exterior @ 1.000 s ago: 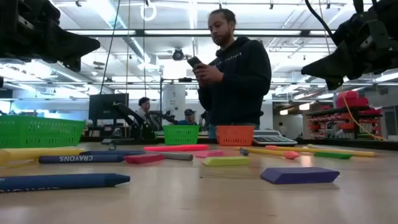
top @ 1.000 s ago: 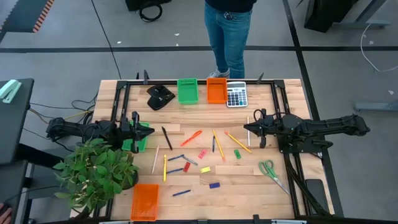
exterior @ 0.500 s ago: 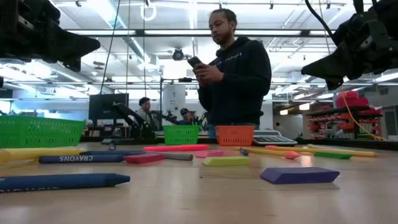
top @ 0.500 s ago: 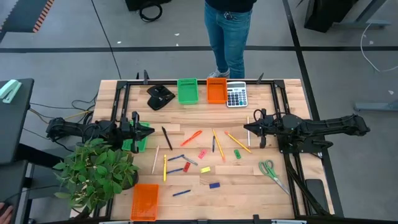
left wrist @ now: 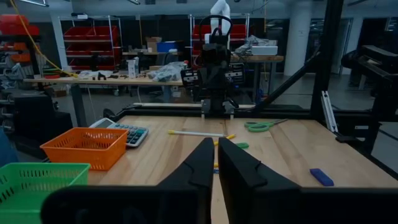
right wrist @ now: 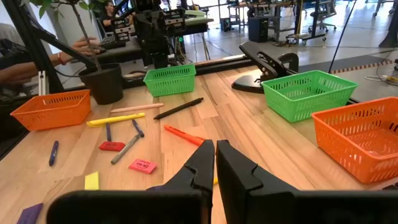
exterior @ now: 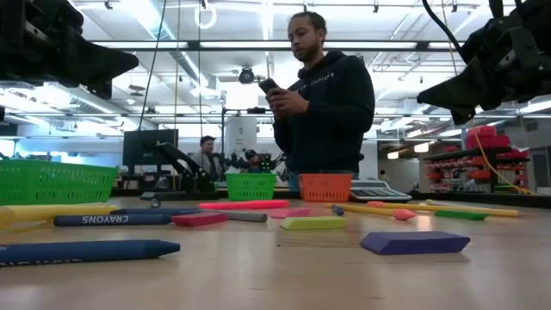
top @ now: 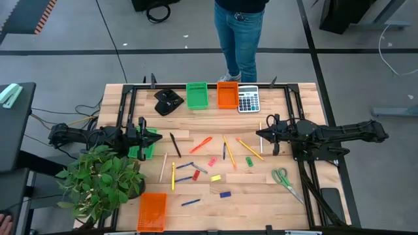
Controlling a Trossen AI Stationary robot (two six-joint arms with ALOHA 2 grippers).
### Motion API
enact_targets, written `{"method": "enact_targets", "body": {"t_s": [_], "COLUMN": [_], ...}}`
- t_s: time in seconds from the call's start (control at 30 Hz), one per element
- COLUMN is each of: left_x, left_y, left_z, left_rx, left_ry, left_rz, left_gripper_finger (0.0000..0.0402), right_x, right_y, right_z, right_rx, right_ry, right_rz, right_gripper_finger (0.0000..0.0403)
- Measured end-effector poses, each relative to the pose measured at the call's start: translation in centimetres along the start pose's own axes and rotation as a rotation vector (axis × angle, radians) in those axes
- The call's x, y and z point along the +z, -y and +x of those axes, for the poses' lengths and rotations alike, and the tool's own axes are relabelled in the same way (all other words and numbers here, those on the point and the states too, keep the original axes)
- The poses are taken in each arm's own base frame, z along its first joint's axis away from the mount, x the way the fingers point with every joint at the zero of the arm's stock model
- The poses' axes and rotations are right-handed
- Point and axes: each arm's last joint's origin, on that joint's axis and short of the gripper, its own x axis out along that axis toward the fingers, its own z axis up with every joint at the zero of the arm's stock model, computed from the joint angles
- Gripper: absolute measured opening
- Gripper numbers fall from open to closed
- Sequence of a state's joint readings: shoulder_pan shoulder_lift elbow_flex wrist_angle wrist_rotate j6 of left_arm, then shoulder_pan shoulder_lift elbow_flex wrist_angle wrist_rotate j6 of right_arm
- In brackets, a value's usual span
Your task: Sort crayons/erasers/pens/pencils in bins
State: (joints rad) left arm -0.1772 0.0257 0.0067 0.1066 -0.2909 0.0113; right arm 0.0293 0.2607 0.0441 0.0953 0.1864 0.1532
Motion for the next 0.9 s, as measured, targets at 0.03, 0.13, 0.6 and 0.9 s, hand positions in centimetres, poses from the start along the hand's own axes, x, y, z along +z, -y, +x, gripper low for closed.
{"method": "enact_targets", "body": {"t_s": [0.03,0.13,0.6,0.9], "left_x": [0.01,0.00,0.00,0.00], "left_y": [0.00,0.00,0.00,0.00], "left_z": [0.00,0.00,0.00,0.00], "left_rx": [0.000,0.000,0.000,0.000], "left_ry": [0.000,0.000,0.000,0.000], "left_rz": [0.000,0.000,0.000,0.000], "left_gripper_finger": [0.0034,0.0036,0.0028,0.0035], "right_x": [0.00,0.00,0.01,0.00], "right_y": [0.00,0.00,0.00,0.00], "right_z": [0.00,0.00,0.00,0.00], "right_rx": [0.000,0.000,0.000,0.000], "right_ry": [0.000,0.000,0.000,0.000], "right_rz": [0.000,0.000,0.000,0.000], "right_gripper_finger": [0.0023,0.0023,0.0023,0.0023]}}
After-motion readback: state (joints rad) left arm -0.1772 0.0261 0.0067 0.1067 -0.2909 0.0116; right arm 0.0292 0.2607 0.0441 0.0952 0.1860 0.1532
